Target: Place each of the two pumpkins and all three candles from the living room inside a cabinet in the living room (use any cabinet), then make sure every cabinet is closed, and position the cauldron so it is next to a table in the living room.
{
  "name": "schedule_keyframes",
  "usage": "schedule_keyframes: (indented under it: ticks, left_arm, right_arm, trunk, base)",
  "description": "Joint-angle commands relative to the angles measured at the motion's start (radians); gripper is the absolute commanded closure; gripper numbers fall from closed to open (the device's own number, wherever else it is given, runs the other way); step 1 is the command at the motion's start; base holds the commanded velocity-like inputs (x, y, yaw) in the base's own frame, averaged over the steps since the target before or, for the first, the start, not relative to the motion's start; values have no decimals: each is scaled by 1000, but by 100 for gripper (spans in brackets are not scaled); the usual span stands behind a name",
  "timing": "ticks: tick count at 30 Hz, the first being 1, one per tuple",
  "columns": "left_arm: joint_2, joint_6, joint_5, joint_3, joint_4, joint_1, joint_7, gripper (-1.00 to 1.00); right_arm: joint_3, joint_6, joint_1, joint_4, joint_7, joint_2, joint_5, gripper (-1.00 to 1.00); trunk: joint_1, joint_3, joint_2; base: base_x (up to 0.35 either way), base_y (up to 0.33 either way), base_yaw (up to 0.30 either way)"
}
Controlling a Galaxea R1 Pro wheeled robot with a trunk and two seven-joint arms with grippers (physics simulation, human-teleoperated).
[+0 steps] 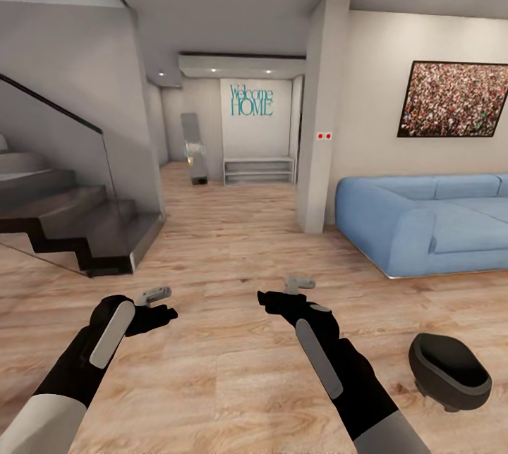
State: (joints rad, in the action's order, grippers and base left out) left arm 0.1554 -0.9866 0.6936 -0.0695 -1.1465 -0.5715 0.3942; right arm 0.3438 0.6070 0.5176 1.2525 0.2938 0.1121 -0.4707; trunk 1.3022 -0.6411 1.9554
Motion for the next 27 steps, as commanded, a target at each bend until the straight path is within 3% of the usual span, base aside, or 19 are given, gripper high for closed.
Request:
schedule_keyframes:
  ticks: [1,7,17,27]
  left_arm:
    - [1,-1,10,-3,-1,-1,11,-100]
    - [1,-1,10,-3,-1,-1,11,-100]
    - [1,-1,10,-4,4,-1,11,-100]
    - [0,-1,10,-4,4,-1,11,-100]
  right_arm:
    - [2,2,1,-8,10,0,-10,-100]
    - [4,-5,1,-20,8,-1,-8,-100]
    - [3,-16,1,-12,7,-2,-8,-100]
    - [2,-16,1,-14,5,-2,-8,-100]
  trunk:
    - [0,-3,1]
    - [0,-11,1]
    - [0,-13,1]
    - [0,-13,1]
  base:
    - [0,0,0]
    - [40,0,12]
    - [301,0,-3]
    - [332,0,-242]
